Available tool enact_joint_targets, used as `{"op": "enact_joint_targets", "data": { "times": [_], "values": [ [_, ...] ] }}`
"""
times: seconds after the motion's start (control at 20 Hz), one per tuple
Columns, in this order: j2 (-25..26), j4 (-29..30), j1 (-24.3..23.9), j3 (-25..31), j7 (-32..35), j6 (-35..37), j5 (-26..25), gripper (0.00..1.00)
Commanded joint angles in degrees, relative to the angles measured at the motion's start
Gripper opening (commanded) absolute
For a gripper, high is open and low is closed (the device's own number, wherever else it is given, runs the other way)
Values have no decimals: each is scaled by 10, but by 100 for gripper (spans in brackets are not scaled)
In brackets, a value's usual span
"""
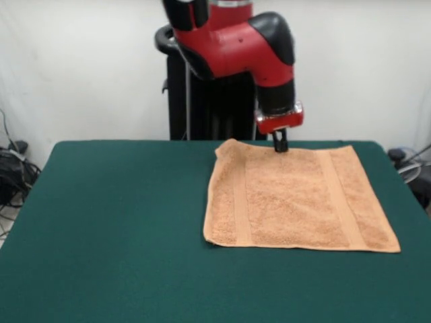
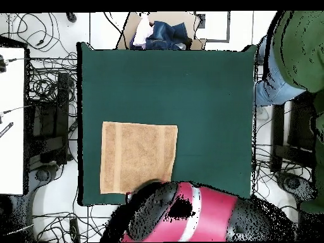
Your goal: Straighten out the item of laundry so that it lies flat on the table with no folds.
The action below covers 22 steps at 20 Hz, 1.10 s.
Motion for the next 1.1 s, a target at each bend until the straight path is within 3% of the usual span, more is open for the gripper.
{"op": "enact_joint_targets", "data": {
  "times": [0.05, 0.3, 0.55, 0.7, 0.85, 1.1],
  "values": [
    [119, -167, 158, -68, 128, -41, 149, 0],
    [166, -225, 275, -117, 126, -35, 287, 0],
    [232, -279, 299, -108, 125, -81, 367, 0],
    [257, -298, 297, -97, 129, -105, 388, 0],
    [282, -319, 259, -66, 137, -133, 363, 0],
    [323, -351, 114, 29, 139, -105, 237, 0]
  ]
}}
